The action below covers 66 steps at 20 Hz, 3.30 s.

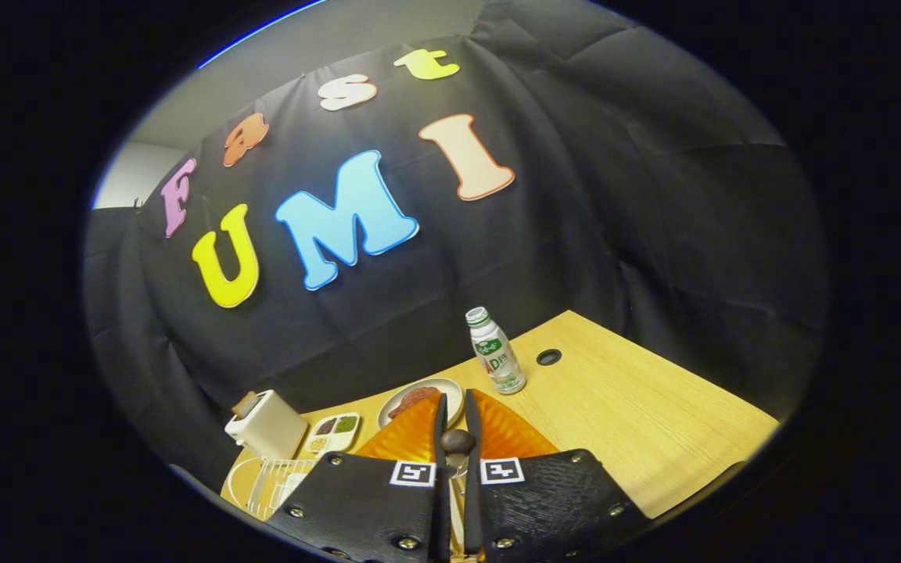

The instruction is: Take the plate from the dish rack, then take the spoon from the basket and place it into the plate.

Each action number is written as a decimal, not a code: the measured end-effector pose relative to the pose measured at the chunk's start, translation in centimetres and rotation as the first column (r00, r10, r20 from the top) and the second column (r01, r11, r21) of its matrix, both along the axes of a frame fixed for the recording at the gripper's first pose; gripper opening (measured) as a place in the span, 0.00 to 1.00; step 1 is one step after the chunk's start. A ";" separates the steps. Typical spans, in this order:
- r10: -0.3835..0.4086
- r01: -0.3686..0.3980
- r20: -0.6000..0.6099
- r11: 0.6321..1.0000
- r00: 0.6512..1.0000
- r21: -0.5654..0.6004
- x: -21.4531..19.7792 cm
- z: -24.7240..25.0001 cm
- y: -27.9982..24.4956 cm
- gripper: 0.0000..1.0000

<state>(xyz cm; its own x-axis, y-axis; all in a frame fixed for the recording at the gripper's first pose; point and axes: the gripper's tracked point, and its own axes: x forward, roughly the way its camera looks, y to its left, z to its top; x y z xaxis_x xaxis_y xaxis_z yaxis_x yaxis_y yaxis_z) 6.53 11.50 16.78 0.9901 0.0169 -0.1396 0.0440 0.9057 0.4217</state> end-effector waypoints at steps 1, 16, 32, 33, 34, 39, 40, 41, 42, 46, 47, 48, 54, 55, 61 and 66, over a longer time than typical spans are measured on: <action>0.024 -0.024 -0.002 1.000 1.000 0.002 -1.2 0.9 0.9 0.07; 0.325 -0.356 -0.212 0.925 0.922 -0.130 -14.1 -4.6 17.1 0.07; 0.428 -0.556 -0.395 0.772 0.813 -0.308 -17.5 -12.2 26.3 0.07; 0.427 -0.557 -0.396 0.769 0.813 -0.314 -17.0 -12.2 26.5 0.07; 0.427 -0.559 -0.398 0.764 0.812 -0.321 -17.2 -12.1 26.6 0.07; 0.414 -0.546 -0.400 0.779 0.817 -0.309 -17.0 -12.1 26.4 0.07; 0.413 -0.543 -0.400 0.784 0.818 -0.302 -16.9 -12.1 26.3 0.09; 0.412 -0.541 -0.400 0.787 0.819 -0.296 -16.9 -12.1 26.1 0.11; 0.410 -0.538 -0.401 0.791 0.819 -0.291 -17.0 -12.1 25.9 0.11; 0.404 -0.518 -0.374 0.807 0.835 -0.284 -16.9 -11.1 25.0 0.14; 0.402 -0.512 -0.366 0.810 0.839 -0.286 -16.6 -10.8 24.7 0.17; 0.399 -0.506 -0.356 0.813 0.845 -0.288 -16.6 -10.4 24.4 0.17; 0.379 -0.475 -0.329 0.829 0.865 -0.294 -15.7 -9.5 22.8 0.17; 0.375 -0.470 -0.326 0.833 0.868 -0.292 -15.6 -9.4 22.6 0.17; 0.357 -0.436 -0.291 0.854 0.888 -0.284 -15.1 -8.0 21.6 0.17; 0.296 -0.325 -0.139 0.893 0.945 -0.312 -13.7 -0.7 19.3 0.16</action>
